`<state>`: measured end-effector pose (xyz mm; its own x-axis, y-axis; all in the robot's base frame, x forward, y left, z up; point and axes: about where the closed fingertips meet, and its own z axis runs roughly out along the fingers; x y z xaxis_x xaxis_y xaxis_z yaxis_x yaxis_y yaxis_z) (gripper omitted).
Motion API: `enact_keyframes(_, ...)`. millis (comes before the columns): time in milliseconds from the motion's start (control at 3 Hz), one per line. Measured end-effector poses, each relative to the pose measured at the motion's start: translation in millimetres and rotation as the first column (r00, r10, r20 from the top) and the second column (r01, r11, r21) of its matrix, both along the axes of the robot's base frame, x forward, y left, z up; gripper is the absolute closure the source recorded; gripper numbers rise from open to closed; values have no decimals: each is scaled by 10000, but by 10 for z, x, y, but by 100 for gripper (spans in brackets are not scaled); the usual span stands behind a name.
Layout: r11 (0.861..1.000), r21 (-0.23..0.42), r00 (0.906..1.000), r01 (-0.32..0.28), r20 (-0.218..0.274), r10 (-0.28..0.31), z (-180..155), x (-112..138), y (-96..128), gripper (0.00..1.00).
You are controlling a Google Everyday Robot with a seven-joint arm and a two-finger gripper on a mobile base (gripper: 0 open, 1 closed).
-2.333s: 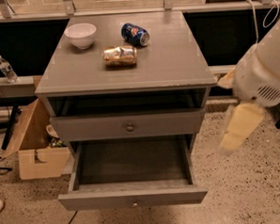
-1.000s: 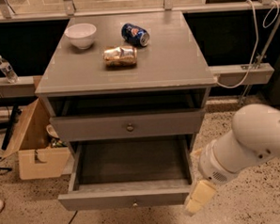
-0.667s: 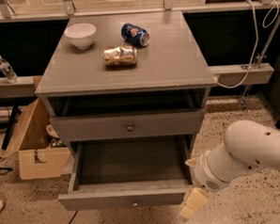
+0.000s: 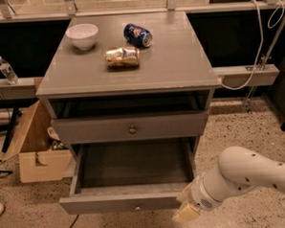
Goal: Close middle drawer
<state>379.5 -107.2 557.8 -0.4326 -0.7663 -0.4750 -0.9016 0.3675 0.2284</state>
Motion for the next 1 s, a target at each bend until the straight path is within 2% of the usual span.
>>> enact_keyframes(667,10000,51,10000,1,-85,0,-44,-10,11,88)
enact_keyframes(1000,10000,57,9998,74,-195,-73,-354,-58,1,100)
